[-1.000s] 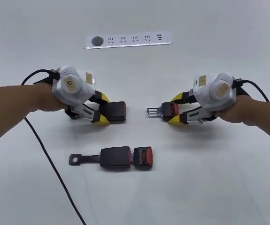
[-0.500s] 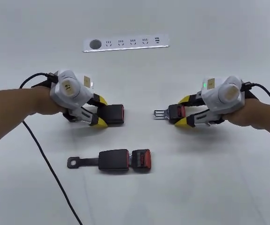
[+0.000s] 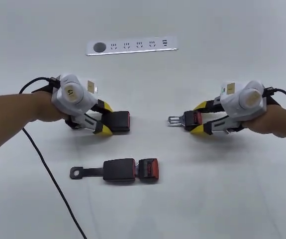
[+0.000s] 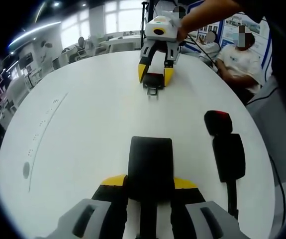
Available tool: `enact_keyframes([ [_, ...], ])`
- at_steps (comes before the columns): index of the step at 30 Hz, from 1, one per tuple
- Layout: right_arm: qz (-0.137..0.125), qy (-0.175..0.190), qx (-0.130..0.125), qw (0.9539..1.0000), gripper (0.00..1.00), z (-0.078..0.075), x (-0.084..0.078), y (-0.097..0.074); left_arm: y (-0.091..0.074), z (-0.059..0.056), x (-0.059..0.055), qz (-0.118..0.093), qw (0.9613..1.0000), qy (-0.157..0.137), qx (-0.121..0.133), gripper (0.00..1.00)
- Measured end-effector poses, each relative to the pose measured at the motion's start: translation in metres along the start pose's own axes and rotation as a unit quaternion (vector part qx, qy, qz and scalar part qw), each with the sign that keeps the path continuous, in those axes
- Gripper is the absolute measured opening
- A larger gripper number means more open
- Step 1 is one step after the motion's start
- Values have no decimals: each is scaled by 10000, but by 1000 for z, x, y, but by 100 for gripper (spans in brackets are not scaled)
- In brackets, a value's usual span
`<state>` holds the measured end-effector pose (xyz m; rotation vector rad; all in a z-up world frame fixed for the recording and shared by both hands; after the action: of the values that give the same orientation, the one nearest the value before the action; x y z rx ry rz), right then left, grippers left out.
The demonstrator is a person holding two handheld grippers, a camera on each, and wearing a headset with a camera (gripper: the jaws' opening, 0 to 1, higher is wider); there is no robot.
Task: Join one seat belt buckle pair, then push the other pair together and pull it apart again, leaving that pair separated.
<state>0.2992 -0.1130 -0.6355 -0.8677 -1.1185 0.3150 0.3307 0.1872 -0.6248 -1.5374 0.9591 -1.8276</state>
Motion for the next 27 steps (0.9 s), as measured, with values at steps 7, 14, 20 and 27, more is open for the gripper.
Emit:
enact_keyframes([
  [7, 10, 12, 7, 10000, 35, -3, 4, 1, 0, -1, 2, 23, 10000, -22, 40, 34],
  [14, 65, 36, -106, 9999, 36, -1, 5, 0, 1, -3, 5, 109, 9999, -72, 99, 34],
  [20, -284, 517, -442, 9973, 46, -3, 9, -6, 0, -9, 15, -39, 9973, -678, 265, 58],
  [27, -887, 1179, -796, 9859, 69, 0, 19, -11, -5, -5, 13, -325, 9838, -1599, 741, 76],
])
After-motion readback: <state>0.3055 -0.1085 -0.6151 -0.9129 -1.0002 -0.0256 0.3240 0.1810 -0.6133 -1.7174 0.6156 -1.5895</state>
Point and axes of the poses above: the centre of the closed fingertips' face, and the gripper's own axes: y roughly forward along the fingers, z roughly to its left, x roughly out of its top, the point moved 8 cm from there along -y, roughly backward along the fingers, and after that the axes turned 13 degrees about y, right-handed, at the moved point
